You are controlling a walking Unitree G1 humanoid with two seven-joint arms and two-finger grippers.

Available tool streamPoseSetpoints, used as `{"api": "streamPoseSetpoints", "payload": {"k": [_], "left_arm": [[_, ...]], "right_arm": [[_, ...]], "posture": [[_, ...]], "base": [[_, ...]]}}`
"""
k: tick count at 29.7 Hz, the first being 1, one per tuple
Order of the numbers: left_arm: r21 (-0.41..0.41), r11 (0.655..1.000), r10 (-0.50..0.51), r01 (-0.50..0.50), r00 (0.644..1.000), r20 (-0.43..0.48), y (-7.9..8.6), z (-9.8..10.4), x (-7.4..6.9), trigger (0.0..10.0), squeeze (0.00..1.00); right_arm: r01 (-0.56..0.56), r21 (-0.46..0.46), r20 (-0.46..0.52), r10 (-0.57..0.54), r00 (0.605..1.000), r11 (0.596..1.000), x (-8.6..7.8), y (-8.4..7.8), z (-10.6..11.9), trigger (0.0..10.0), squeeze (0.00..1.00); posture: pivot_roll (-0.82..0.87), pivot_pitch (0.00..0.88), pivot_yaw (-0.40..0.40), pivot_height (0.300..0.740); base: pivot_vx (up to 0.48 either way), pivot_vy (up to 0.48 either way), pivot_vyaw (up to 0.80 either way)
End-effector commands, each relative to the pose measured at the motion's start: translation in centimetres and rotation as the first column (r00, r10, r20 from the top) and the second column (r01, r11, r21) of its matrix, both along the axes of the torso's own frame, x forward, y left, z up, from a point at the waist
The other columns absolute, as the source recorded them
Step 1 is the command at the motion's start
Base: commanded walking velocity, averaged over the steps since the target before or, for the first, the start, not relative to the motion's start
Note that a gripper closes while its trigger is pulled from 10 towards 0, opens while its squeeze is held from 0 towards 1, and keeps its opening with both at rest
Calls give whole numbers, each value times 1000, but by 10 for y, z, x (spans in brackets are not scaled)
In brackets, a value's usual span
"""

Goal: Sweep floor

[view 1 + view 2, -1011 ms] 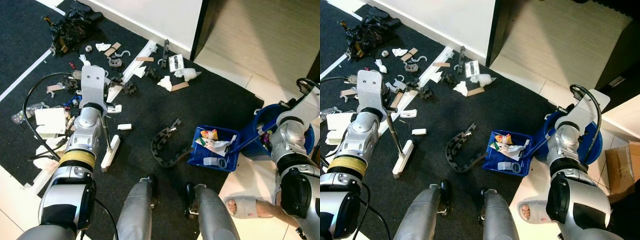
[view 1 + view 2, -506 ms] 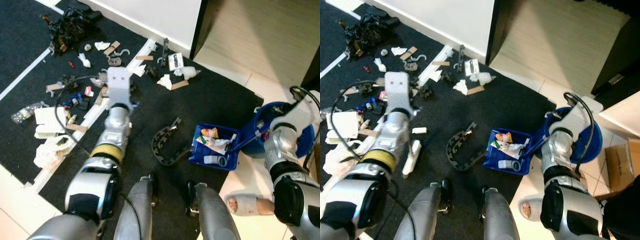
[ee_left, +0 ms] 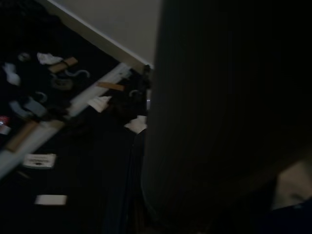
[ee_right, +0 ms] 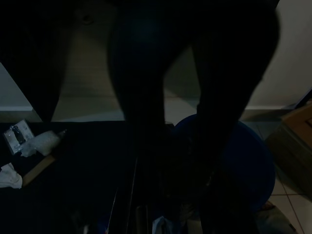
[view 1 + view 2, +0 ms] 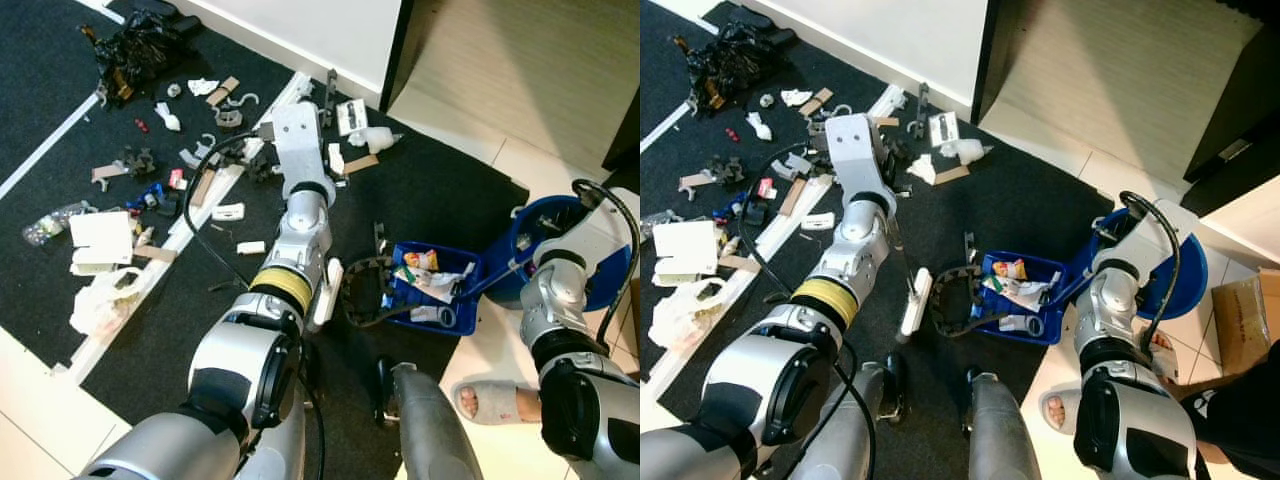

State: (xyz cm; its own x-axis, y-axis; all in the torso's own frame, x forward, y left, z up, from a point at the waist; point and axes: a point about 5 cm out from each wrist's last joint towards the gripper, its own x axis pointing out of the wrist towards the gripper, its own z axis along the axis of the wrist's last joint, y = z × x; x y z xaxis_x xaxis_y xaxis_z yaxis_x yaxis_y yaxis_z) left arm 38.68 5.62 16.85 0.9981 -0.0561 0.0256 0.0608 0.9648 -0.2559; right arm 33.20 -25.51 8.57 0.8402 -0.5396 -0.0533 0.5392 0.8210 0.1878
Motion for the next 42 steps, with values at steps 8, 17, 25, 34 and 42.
{"api": "streamPoseSetpoints", "payload": {"k": [8, 17, 25, 34, 42], "left_arm": [[-290, 878, -352, 380, 925, 145, -150, 81, -48, 10000, 0], [-108, 858, -496, 503, 864, 82, -156, 90, -51, 10000, 0], [4, 867, -496, 498, 863, 91, -87, 97, -34, 10000, 0], [321, 937, -196, 136, 967, 164, 64, 97, -13, 10000, 0], [333, 942, -8, -32, 993, 118, 113, 66, -23, 10000, 0]], "right_arm": [[-43, 87, -83, 51, 995, 995, -7, 14, -24, 10000, 0], [-54, 104, -86, 63, 994, 993, -2, 15, -21, 10000, 0], [-58, 114, -98, 69, 993, 992, -2, 13, -21, 10000, 0], [-60, 155, -109, 78, 991, 986, -5, 8, -25, 10000, 0], [-44, 211, -90, 64, 994, 977, -8, -3, -27, 10000, 0]], "posture": [[96, 311, 41, 740], [111, 283, 46, 740], [128, 228, 25, 740], [125, 150, -1, 740], [93, 98, -19, 740]], "base": [[0, 0, 0], [0, 0, 0], [0, 0, 0], [0, 0, 0], [0, 0, 0]]}}
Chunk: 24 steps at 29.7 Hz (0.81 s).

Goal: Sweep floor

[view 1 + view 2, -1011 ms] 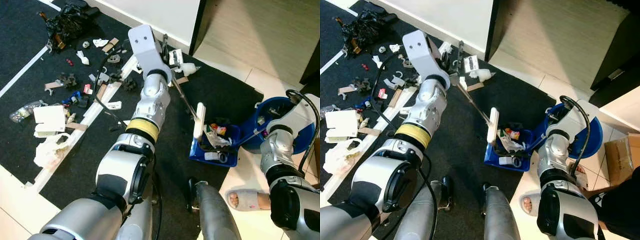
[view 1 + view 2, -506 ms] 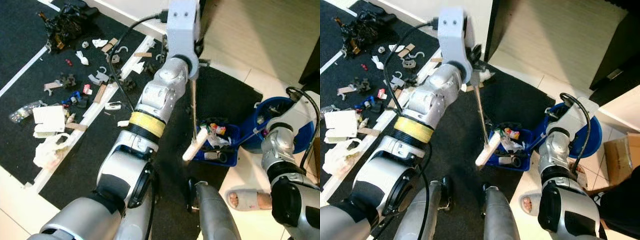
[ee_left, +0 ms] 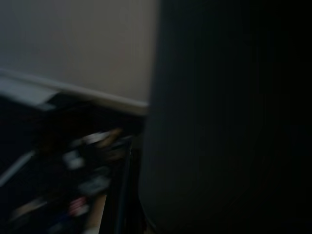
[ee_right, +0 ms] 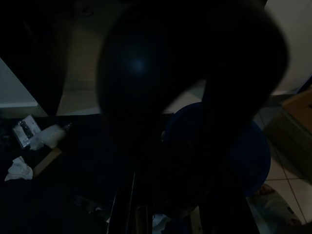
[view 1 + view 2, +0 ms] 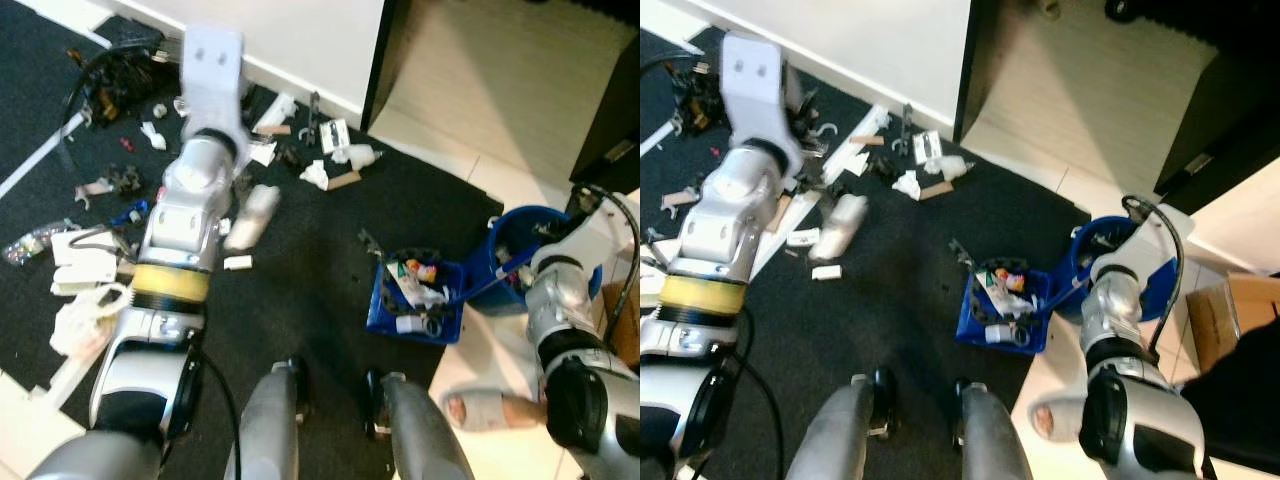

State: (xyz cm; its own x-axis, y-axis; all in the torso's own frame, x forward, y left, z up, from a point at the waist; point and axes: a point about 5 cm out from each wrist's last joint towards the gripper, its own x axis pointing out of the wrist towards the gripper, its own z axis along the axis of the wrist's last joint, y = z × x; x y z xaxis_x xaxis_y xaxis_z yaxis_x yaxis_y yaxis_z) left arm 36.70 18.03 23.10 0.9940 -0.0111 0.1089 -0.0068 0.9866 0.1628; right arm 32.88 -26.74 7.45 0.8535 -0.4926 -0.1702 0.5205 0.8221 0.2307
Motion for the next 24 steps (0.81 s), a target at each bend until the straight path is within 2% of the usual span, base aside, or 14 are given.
{"api": "streamPoseSetpoints", "payload": {"k": [1, 2, 4, 5, 6, 8, 10, 13, 15, 16, 18, 19, 21, 24], "left_arm": [[-74, 995, -67, 67, 998, 14, -11, 4, -3, 10000, 0], [-80, 994, -68, 70, 997, 24, -11, 6, -5, 10000, 0], [-13, 997, -76, 77, 997, 29, -10, 4, -7, 10000, 0], [-13, 997, -76, 77, 997, 29, -10, 4, -7, 10000, 0], [28, 996, -83, 82, 996, 21, -9, -2, -7, 10000, 0], [48, 995, -88, 87, 996, 18, -8, -10, -8, 10000, 0], [118, 989, -86, 86, 996, -4, -5, -29, -8, 10000, 0], [142, 986, -85, 85, 996, -7, -5, -35, -9, 10000, 0], [184, 980, -68, 75, 997, -43, -1, -51, -12, 10000, 0], [184, 980, -68, 75, 997, -43, -1, -51, -12, 10000, 0], [266, 962, -38, 57, 996, -75, 5, -67, -17, 10000, 0], [266, 962, -38, 57, 996, -75, 5, -67, -17, 10000, 0], [320, 947, -12, 39, 996, -83, 11, -76, -21, 10000, 0], [314, 949, 12, 13, 997, -79, 17, -79, -23, 10000, 0]], "right_arm": [[-8, 109, -22, 11, 1000, 994, -5, 9, -15, 10000, 0], [-3, 115, -22, 5, 1000, 993, -6, 7, -16, 10000, 0], [-1, 122, -22, 4, 1000, 993, -7, 6, -17, 10000, 0], [-1, 122, -22, 4, 1000, 993, -7, 6, -17, 10000, 0], [-8, 120, -23, 11, 1000, 993, -7, 7, -17, 10000, 0], [-18, 120, -23, 21, 999, 993, -7, 8, -17, 10000, 0], [-34, 117, -21, 37, 999, 993, -6, 11, -18, 10000, 0], [-39, 117, -20, 42, 999, 992, -6, 12, -18, 10000, 0], [-47, 127, -15, 49, 999, 991, -6, 14, -19, 10000, 0], [-47, 127, -15, 49, 999, 991, -6, 14, -19, 10000, 0], [-51, 140, -7, 52, 999, 989, -6, 15, -19, 10000, 0], [-51, 140, -7, 52, 999, 989, -6, 15, -19, 10000, 0], [-53, 145, 3, 54, 999, 988, -5, 15, -18, 10000, 0], [-50, 150, 20, 47, 999, 987, -4, 12, -14, 10000, 0]], "posture": [[93, 98, -19, 740], [92, 92, -22, 740], [92, 86, -24, 740], [92, 86, -24, 740], [89, 83, -26, 740], [86, 77, -28, 740], [84, 77, -28, 740], [84, 76, -28, 740], [80, 77, -25, 740], [80, 77, -25, 740], [76, 75, -20, 740], [76, 75, -20, 740], [74, 72, -18, 740], [71, 67, -15, 740]], "base": [[0, 0, 0], [0, 0, 0], [0, 0, 0], [0, 0, 0], [0, 0, 0], [0, 0, 0], [0, 0, 0], [0, 0, 0], [0, 0, 0], [0, 0, 0], [0, 0, 0], [0, 0, 0], [0, 0, 0], [0, 0, 0]]}}
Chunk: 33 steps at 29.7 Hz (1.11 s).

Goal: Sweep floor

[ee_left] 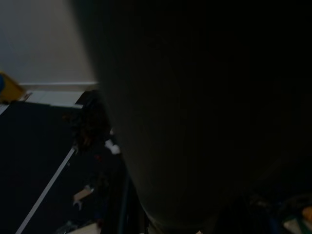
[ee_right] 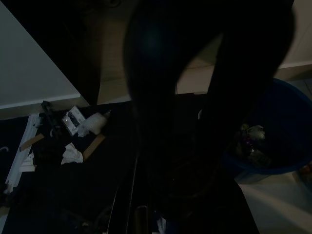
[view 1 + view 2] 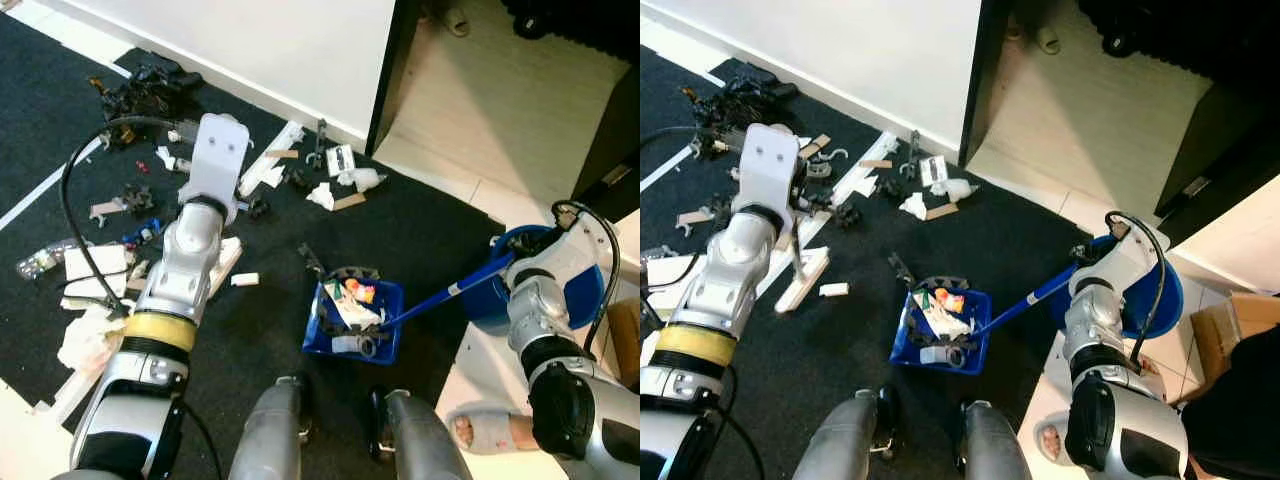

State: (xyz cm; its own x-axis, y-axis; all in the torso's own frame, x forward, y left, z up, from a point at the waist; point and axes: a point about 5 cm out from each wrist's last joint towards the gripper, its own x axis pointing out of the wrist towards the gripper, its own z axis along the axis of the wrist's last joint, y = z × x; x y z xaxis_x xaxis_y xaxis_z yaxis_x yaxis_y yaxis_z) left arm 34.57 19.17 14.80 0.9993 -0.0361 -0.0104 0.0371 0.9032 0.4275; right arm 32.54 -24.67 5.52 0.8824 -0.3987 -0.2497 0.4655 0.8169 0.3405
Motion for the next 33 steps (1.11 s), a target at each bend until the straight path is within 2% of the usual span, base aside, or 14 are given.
{"api": "streamPoseSetpoints", "payload": {"k": [1, 4, 5, 8, 12, 13, 17, 18, 19, 20, 22, 23, 33], "left_arm": [[41, 999, 3, -4, 999, 33, 6, 4, -1, 10000, 0], [33, 999, 18, -20, 999, 42, 10, 4, -2, 10000, 0], [21, 998, 50, -51, 997, 60, 19, 5, -3, 10000, 0], [13, 997, 70, -72, 995, 70, 26, 5, -4, 10000, 0], [9, 997, 81, -82, 994, 72, 30, 5, -5, 10000, 0], [6, 997, 77, -78, 995, 68, 29, 3, -4, 10000, 0], [-14, 999, 52, -52, 998, 25, 24, -5, -5, 10000, 0], [-56, 997, 54, -54, 999, 0, 23, -10, -5, 10000, 0], [-56, 997, 54, -54, 999, 0, 23, -10, -5, 10000, 0], [-104, 992, 64, -67, 997, -37, 22, -18, -6, 10000, 0], [-113, 991, 66, -71, 996, -52, 21, -22, -6, 10000, 0], [-125, 990, 62, -69, 996, -61, 18, -25, -7, 10000, 0], [-185, 982, 25, -43, 995, -95, 3, -34, -6, 10000, 0]], "right_arm": [[26, 9, 32, -27, 999, 1000, 0, -8, 5, 10000, 0], [35, 18, 43, -36, 998, 999, 1, -11, 7, 10000, 0], [54, 44, 70, -57, 996, 998, 3, -17, 14, 10000, 0], [67, 71, 99, -74, 992, 995, 7, -22, 21, 10000, 0], [73, 88, 125, -84, 989, 993, 11, -26, 29, 10000, 0], [80, 99, 151, -95, 984, 992, 16, -34, 42, 10000, 0], [96, 90, 187, -111, 976, 991, 22, -47, 61, 10000, 0], [100, 82, 201, -115, 973, 992, 23, -51, 67, 10000, 0], [100, 82, 201, -115, 973, 992, 23, -51, 67, 10000, 0], [97, 65, 211, -108, 971, 993, 25, -55, 75, 10000, 0], [91, 54, 210, -100, 973, 994, 27, -57, 78, 10000, 0], [74, 48, 223, -83, 971, 996, 30, -60, 87, 10000, 0], [8, -44, 159, -1, 987, 999, 35, -58, 94, 10000, 0]], "posture": [[71, 67, -15, 740], [70, 66, -14, 740], [70, 62, -11, 740], [69, 60, -8, 740], [69, 60, -8, 740], [62, 57, -8, 740], [60, 52, -8, 740], [56, 46, -7, 740], [56, 46, -7, 740], [53, 43, -7, 740], [45, 39, -6, 740], [40, 35, -5, 740], [24, 31, -1, 740]], "base": [[0, 0, 0], [0, 0, 0], [0, 0, 0], [0, 0, 0], [0, 0, 0], [0, 0, 0], [0, 0, 0], [0, 0, 0], [0, 0, 0], [0, 0, 0], [0, 0, 0], [0, 0, 0], [0, 0, 0]]}}
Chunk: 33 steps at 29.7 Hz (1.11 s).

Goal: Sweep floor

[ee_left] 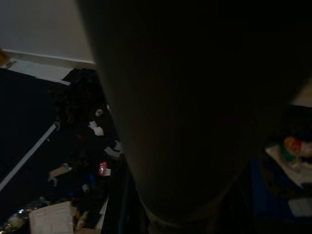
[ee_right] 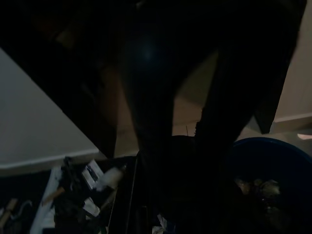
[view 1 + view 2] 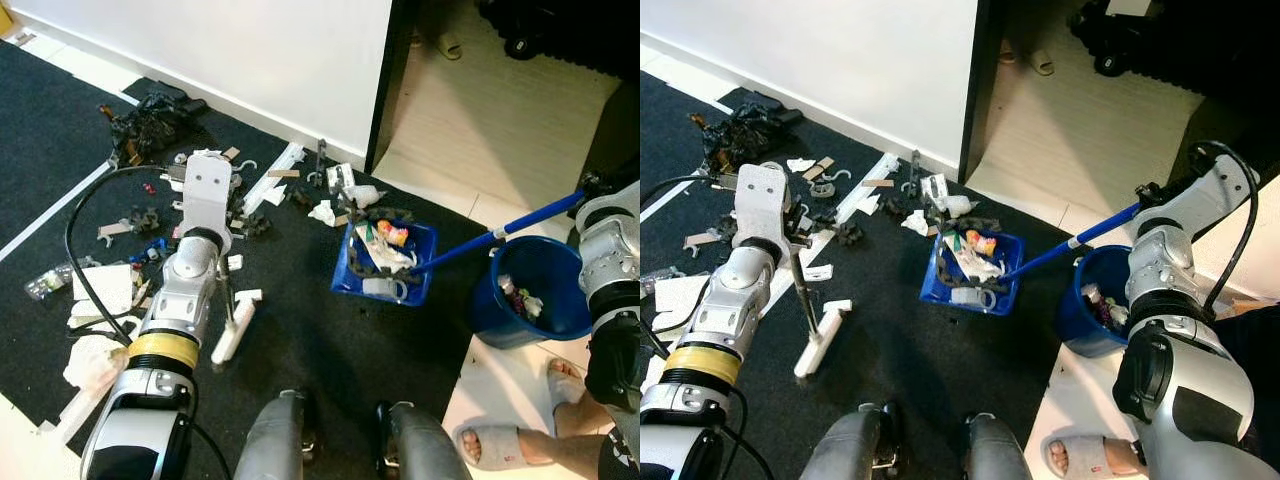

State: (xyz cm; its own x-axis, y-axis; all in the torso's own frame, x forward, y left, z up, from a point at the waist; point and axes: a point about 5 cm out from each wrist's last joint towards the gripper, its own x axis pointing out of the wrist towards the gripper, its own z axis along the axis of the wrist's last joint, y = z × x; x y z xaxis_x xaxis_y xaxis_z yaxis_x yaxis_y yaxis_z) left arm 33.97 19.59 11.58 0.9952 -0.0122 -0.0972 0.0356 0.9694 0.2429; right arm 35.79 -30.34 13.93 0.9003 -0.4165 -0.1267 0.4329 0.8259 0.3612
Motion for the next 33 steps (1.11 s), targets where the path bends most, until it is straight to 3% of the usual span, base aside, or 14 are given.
{"api": "streamPoseSetpoints", "payload": {"k": [1, 11, 22, 27, 33], "left_arm": [[1, 1000, 3, -3, 1000, -8, -2, -4, 0, 10000, 0], [2, 1000, -19, 19, 1000, -22, -10, -5, 1, 10000, 0], [-25, 1000, -16, 14, 996, -84, -15, -15, 0, 10000, 0], [-6, 1000, -16, 15, 994, -104, -16, -17, 0, 10000, 0], [-56, 998, 6, -12, 993, -114, -15, -19, 1, 10000, 0]], "right_arm": [[-11, 2, 50, 11, 999, 1000, 3, 0, 9, 10000, 0], [-37, 46, 73, 33, 997, 998, 5, 9, 7, 10000, 0], [-40, 27, 71, 38, 997, 999, 5, 10, 6, 10000, 0], [-42, 23, 65, 40, 997, 999, 4, 12, 4, 10000, 0], [-44, 19, 63, 43, 997, 999, 4, 13, 3, 10000, 0]], "posture": [[23, 31, -1, 740], [24, 30, -1, 740], [23, 34, -6, 740], [23, 35, -5, 740], [19, 31, -6, 740]], "base": [[0, 0, 0], [0, 0, 0], [0, 0, 0], [0, -480, 0], [0, -240, 0]]}}
